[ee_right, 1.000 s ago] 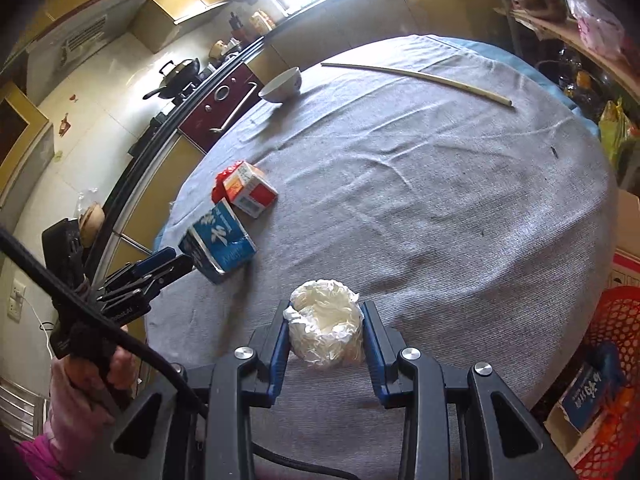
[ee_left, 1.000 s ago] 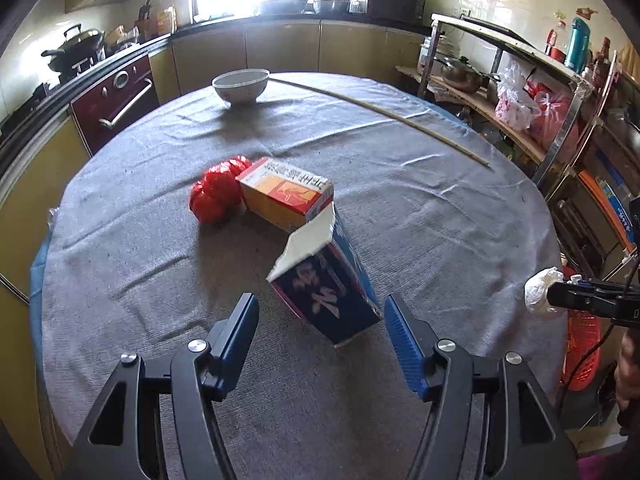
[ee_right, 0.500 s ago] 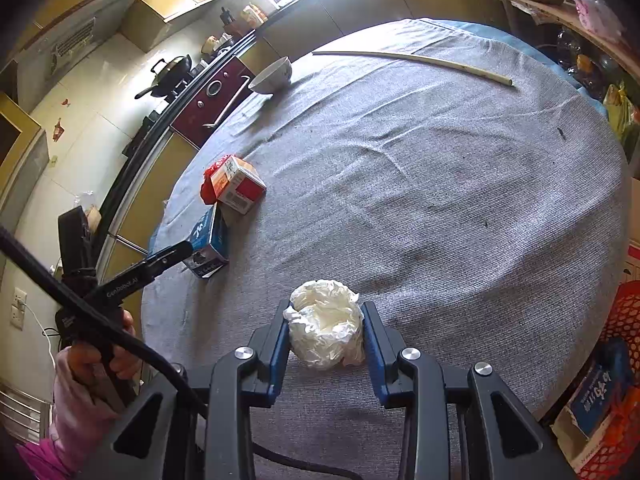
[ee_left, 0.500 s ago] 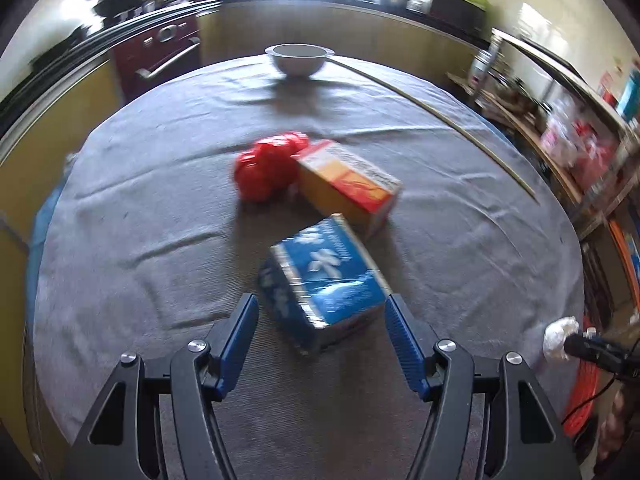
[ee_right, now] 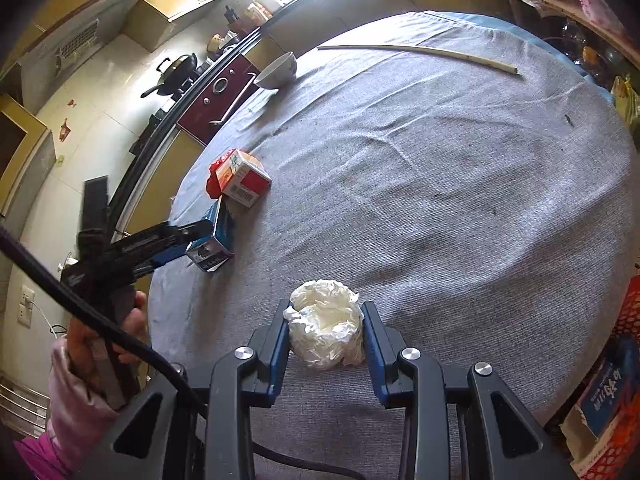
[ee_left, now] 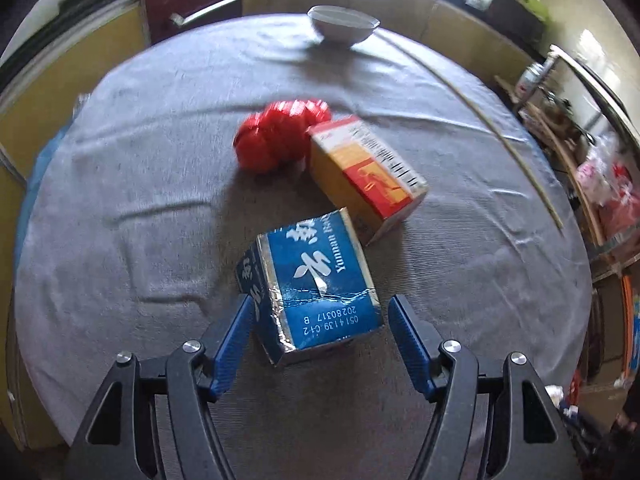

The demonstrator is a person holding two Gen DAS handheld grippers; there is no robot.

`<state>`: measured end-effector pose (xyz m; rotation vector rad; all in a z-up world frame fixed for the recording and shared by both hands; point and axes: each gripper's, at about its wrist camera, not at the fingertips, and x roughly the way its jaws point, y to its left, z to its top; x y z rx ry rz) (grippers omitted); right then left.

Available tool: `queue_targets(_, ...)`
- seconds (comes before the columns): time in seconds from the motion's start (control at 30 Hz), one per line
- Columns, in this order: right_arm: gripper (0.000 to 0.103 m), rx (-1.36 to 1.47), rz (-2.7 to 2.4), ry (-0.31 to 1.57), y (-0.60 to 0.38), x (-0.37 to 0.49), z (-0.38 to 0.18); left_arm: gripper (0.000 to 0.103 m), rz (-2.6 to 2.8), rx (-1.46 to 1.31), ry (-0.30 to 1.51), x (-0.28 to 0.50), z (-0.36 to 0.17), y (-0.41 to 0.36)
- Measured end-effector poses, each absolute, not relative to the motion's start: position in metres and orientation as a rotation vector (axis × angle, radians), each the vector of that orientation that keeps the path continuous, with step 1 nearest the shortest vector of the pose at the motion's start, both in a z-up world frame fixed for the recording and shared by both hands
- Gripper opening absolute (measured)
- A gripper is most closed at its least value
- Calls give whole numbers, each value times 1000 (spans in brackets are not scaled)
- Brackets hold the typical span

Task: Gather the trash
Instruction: 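Lift the blue box with the left tool while the right tool holds the white bag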

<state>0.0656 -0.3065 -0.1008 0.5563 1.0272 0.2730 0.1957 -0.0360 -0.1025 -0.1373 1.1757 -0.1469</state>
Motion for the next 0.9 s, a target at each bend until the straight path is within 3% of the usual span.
queue_targets(0.63, 36, 537, 295, 1040, -293, 65, -104, 71, -133, -227, 1166, 192, -110, -22)
queue_targets(0.9, 36, 527, 293, 1039, -290, 66, -100, 71, -235, -106, 1244, 184, -107, -8)
